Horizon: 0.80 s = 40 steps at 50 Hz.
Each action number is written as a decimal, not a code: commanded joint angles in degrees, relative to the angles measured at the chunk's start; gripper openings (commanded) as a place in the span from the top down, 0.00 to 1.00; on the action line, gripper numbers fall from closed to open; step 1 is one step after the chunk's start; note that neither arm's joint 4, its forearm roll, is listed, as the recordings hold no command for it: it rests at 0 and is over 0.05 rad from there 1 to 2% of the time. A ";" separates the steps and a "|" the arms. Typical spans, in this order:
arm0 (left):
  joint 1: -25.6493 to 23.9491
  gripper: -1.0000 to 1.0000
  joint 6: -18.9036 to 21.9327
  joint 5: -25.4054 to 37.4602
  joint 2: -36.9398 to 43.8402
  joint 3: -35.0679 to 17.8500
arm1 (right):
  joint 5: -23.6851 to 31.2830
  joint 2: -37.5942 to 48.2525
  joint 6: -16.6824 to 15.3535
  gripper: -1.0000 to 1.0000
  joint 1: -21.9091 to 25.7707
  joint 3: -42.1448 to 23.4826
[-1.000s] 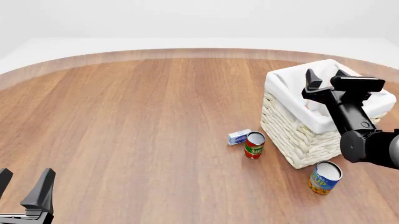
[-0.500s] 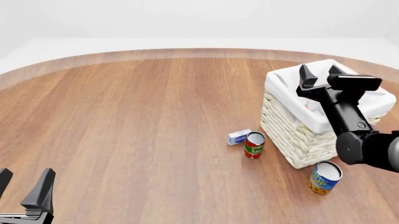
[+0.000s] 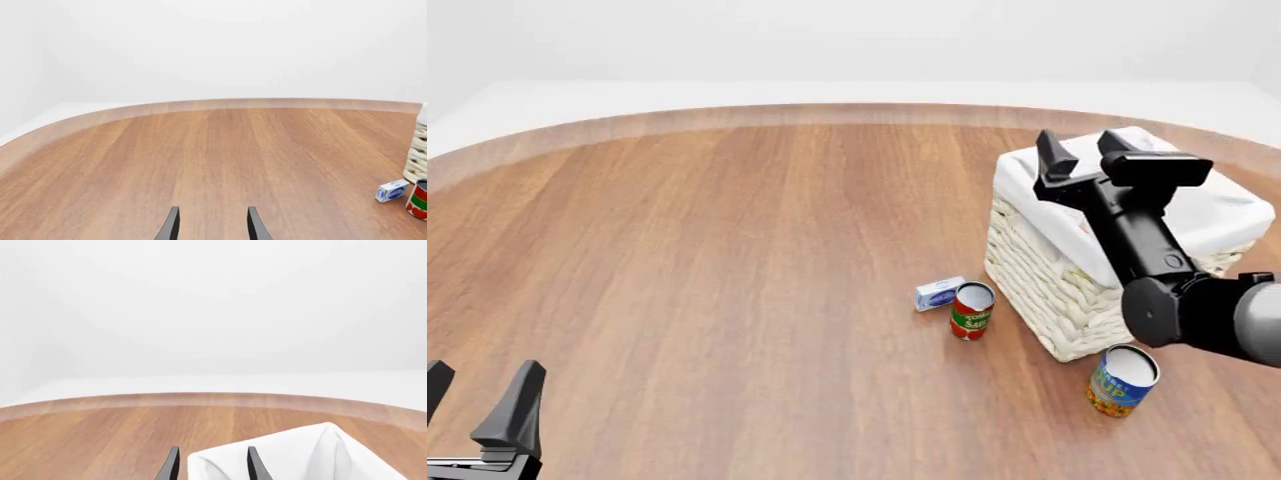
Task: Pick up the ketchup, and put it in the basket.
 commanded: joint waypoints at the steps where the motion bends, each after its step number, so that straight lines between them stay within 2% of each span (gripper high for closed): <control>1: 0.00 0.00 0.00 0.00 0.00 0.00 | -0.18 0.77 0.43 0.00 1.19 -0.90; 17: 0.00 0.00 0.00 0.00 0.00 0.00 | -1.27 2.72 1.03 0.00 4.61 -2.07; 26: 0.00 0.00 0.00 0.00 0.00 0.00 | -2.75 3.61 1.81 0.00 8.93 -2.86; 29: 0.00 0.00 0.00 0.00 0.00 0.00 | -4.15 3.47 2.74 0.00 10.61 -2.47; 33: 0.00 0.00 0.00 0.00 0.00 0.00 | -5.91 3.48 3.39 0.00 15.32 -2.57; 36: 0.00 0.00 0.00 0.00 0.00 0.00 | -5.68 4.36 2.68 0.00 18.92 -3.36; 40: 0.00 0.00 0.00 0.00 0.00 0.00 | -6.24 5.19 3.08 0.00 21.39 -3.97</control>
